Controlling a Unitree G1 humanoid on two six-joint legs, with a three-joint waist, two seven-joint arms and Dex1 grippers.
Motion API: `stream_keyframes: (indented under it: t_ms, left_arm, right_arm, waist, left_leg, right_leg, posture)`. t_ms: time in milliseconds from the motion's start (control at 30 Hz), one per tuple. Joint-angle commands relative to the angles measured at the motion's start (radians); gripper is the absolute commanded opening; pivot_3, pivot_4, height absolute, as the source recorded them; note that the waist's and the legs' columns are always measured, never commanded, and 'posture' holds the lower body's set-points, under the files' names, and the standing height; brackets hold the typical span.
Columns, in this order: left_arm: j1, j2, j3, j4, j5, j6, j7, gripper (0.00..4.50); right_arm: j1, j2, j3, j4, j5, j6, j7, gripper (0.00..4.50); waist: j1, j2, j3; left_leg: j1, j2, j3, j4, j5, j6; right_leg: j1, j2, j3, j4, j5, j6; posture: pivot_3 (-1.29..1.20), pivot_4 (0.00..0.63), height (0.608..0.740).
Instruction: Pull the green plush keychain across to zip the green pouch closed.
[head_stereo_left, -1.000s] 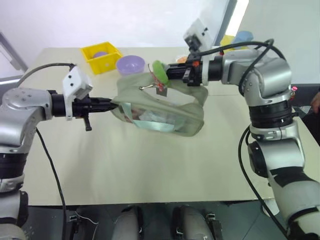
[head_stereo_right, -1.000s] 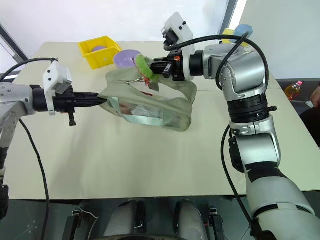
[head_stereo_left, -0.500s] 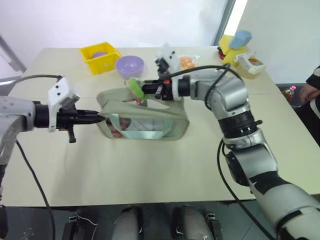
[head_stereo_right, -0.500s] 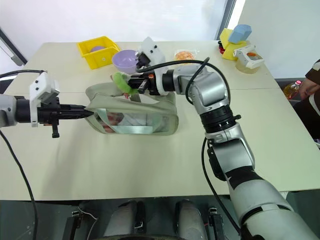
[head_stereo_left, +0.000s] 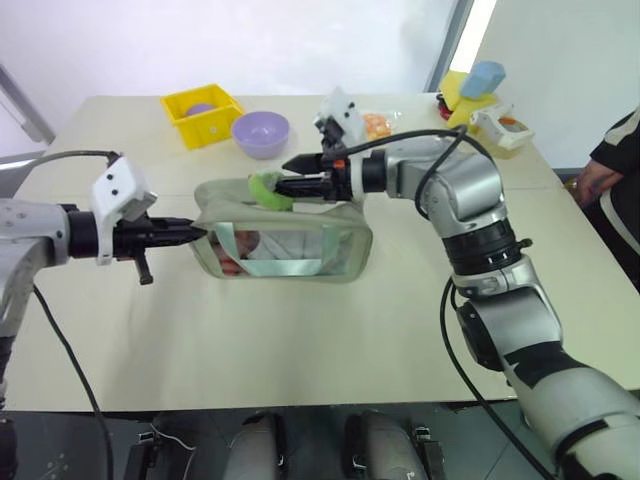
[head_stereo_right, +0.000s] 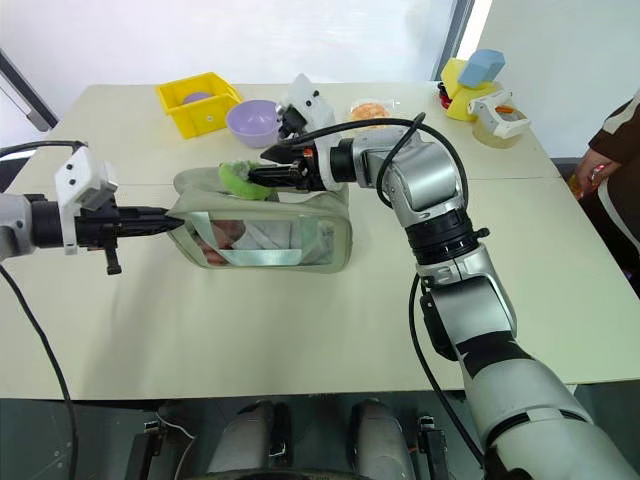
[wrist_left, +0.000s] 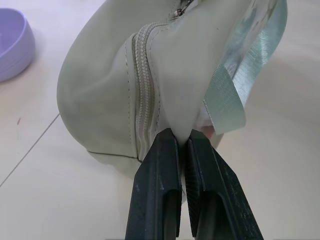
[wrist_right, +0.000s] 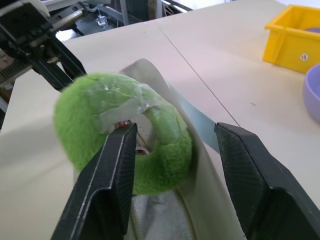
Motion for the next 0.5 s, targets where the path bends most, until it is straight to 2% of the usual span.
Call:
stream_keyframes:
  t_ms: [33, 67, 167, 200, 500]
  left_arm:
    - [-0.026, -0.005, -0.017, 0.01, 0.015, -0.01, -0.004, 0.0]
    - [-0.031, -0.006, -0.02, 0.014, 0.017, -0.013, -0.006, 0.0]
    - [-0.039, -0.009, -0.026, 0.024, 0.022, -0.019, -0.012, 0.0]
    - [-0.041, -0.01, -0.028, 0.026, 0.023, -0.021, -0.013, 0.0]
    - [-0.058, -0.01, -0.033, 0.038, 0.03, -0.027, -0.02, 0.0]
  right_arm:
    - [-0.017, 0.002, -0.039, -0.047, 0.026, 0.007, -0.014, 2.14]
    - [-0.017, 0.002, -0.048, -0.05, 0.033, 0.015, -0.018, 1.83]
    - [-0.014, -0.007, -0.046, -0.063, 0.035, 0.014, -0.019, 0.33]
    - [-0.012, -0.008, -0.041, -0.067, 0.034, 0.01, -0.018, 0.02]
    - [-0.02, -0.002, -0.029, -0.073, 0.026, -0.014, -0.015, 0.02]
  waist:
    - [0.001, 0.0, 0.0]
    - [0.001, 0.0, 0.0]
    - [0.0, 0.0, 0.0]
    - [0.001, 0.0, 0.0]
    - [0.001, 0.0, 0.0]
  left_leg:
    - [0.0, 0.0, 0.0, 0.0, 0.0, 0.0]
    - [0.0, 0.0, 0.0, 0.0, 0.0, 0.0]
    - [0.0, 0.0, 0.0, 0.0, 0.0, 0.0]
    - [0.0, 0.0, 0.0, 0.0, 0.0, 0.0]
    - [0.0, 0.0, 0.0, 0.0, 0.0, 0.0]
  right_leg:
    - [0.0, 0.0, 0.0, 0.0, 0.0, 0.0]
    - [0.0, 0.0, 0.0, 0.0, 0.0, 0.0]
    - [0.0, 0.0, 0.0, 0.0, 0.0, 0.0]
    - [0.0, 0.0, 0.0, 0.0, 0.0, 0.0]
    - [0.0, 0.0, 0.0, 0.0, 0.0, 0.0]
  posture:
    - [0.0, 0.15, 0.739]
    - [0.0, 0.15, 0.739]
    - [0.0, 0.15, 0.739]
    - [0.0, 0.15, 0.739]
    - [0.0, 0.15, 0.739]
